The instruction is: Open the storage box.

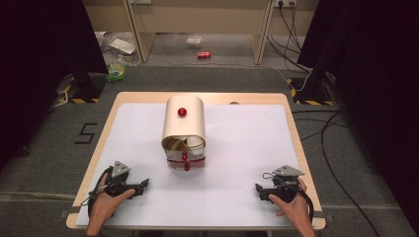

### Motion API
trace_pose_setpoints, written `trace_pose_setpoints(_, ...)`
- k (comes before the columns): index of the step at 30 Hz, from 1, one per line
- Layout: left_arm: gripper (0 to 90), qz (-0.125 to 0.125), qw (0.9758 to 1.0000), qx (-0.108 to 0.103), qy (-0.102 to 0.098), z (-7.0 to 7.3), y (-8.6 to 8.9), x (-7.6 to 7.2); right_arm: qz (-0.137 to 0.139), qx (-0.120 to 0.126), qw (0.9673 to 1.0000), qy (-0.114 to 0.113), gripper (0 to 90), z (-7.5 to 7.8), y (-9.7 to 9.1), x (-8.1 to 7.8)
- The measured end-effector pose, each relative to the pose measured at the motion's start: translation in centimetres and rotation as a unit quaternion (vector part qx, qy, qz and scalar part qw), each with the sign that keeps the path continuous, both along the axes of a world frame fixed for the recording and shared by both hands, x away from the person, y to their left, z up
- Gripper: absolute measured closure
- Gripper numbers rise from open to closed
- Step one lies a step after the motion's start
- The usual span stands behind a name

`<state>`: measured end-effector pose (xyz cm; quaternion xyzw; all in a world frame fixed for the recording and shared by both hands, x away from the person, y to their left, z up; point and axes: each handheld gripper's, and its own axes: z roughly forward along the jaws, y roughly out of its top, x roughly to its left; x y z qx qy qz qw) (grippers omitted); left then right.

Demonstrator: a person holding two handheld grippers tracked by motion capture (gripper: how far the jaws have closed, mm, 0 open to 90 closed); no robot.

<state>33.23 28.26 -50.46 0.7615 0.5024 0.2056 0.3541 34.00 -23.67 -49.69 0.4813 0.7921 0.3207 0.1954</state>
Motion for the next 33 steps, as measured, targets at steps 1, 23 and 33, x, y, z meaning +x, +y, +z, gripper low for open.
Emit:
trace_pose_setpoints(1, 11.5, 0.000, 1.0000, 0.000, 0.000, 0.0, 0.0, 0.0, 0.001, 0.000, 1.0000, 0.000, 0.6, 0.0, 0.0, 0.0)
trace_pose_setpoints(23, 10.2, -0.003, 1.0000, 0.002, 0.002, 0.0, 0.0, 0.0, 0.092, 0.046, 0.9913, -0.083, 20.8, 1.9, 4.0, -1.1)
trace_pose_setpoints(33, 10.1, -0.003, 1.0000, 0.003, 0.002, 0.0, 0.0, 0.1, 0.146, 0.038, 0.9816, -0.117, 27.3, 2.3, 8.5, -1.3)
